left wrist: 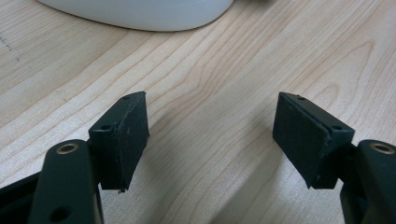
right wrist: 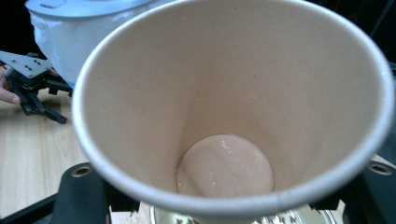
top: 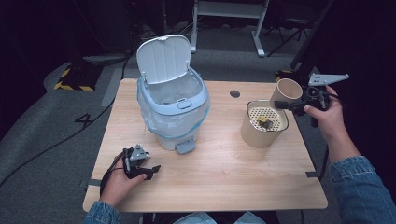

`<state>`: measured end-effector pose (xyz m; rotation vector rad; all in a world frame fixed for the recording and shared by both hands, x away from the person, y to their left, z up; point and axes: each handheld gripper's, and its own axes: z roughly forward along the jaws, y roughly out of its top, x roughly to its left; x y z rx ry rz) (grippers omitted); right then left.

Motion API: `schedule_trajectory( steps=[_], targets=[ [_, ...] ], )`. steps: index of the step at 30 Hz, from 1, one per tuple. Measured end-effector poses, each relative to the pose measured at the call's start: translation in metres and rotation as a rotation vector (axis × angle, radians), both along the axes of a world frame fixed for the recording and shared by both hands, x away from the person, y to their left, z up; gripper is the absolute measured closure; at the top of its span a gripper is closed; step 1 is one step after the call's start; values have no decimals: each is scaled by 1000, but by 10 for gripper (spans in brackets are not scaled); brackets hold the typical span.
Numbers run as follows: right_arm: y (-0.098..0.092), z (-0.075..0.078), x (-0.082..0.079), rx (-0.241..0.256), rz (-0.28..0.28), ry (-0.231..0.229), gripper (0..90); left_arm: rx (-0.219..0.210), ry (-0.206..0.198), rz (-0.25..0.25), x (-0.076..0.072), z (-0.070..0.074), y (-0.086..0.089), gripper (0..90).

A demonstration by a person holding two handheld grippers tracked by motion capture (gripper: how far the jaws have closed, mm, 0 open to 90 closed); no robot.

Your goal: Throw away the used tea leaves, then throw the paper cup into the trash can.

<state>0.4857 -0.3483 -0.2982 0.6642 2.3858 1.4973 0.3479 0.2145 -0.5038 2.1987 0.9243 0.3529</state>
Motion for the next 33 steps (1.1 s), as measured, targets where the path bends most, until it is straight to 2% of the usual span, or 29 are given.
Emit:
schedule_trajectory(
  steps=[10,15,16,21,26,28,30,31,32,33],
  targets=[
    [30,18,-3,-31,39,-20,299,2,-1,-3,0,0,0,271],
    [44,27,-3,-29,63,-24,299,0,1,-1,0,0,0,271],
    [55,32,-3,-25,82,-22,299,2,-1,-1,0,0,0,272],
    [84,41,-1,-7,118,-31,297,8,-5,-1,0,0,0,274],
    [119,51,4,-21,162,-29,296,-6,5,-3,0,0,1,271],
    [132,54,7,-20,173,-24,295,4,0,-4,0,0,0,271],
    [146,57,10,-2,181,-20,294,6,-2,-3,-1,0,0,270],
    [146,57,10,-2,181,-20,294,6,-2,-3,-1,0,0,271],
    [162,58,14,21,190,-13,293,6,-2,-3,-1,0,0,271],
    [165,58,15,21,193,-12,293,5,-2,-3,-1,0,0,270]
  ],
)
